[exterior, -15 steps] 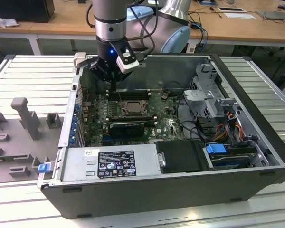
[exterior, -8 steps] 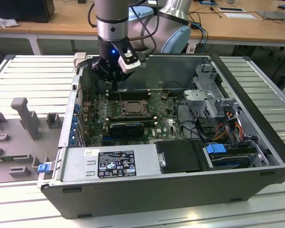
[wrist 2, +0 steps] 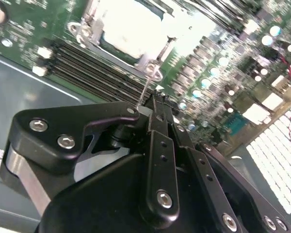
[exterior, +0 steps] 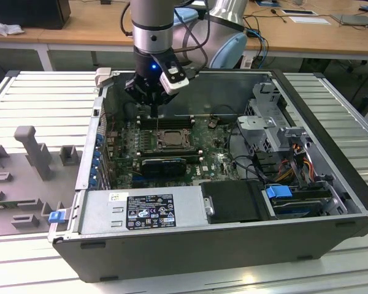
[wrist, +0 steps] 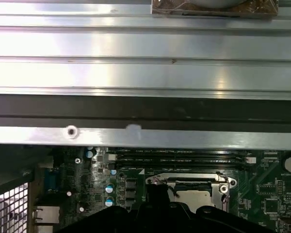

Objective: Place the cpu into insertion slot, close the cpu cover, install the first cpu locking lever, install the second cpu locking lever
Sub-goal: 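Install the first cpu locking lever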

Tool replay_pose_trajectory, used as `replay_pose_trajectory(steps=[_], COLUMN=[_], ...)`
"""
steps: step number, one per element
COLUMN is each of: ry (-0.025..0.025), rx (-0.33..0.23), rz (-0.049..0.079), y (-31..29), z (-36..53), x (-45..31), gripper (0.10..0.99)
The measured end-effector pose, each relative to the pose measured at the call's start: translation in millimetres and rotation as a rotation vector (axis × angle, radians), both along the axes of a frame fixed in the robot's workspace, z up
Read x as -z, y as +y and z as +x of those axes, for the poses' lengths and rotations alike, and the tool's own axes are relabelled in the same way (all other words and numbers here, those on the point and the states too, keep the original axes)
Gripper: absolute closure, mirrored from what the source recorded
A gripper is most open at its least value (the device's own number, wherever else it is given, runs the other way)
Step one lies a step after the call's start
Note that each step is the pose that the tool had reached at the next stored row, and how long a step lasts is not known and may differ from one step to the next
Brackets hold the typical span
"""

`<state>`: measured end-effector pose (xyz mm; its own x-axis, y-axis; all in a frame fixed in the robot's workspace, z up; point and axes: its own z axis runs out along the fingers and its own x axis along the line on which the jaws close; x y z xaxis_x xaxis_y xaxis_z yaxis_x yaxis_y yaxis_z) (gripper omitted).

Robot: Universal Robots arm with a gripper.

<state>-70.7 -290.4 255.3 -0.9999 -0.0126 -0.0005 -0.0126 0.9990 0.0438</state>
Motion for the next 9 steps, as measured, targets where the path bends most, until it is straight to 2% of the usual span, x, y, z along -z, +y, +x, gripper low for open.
replay_pose_trajectory(steps=[4, 7, 9], ry=[-0.0002, 0.0000, 0.0000], rx=[0.000, -0.006, -0.042], rz=[0.000, 0.004, 0.004], y=[0.0, 0.0, 1.4], z=[19.9, 25.1, 25.4], x=[4.0, 6.8, 12.6], gripper=[0.980, 0.980, 0.980])
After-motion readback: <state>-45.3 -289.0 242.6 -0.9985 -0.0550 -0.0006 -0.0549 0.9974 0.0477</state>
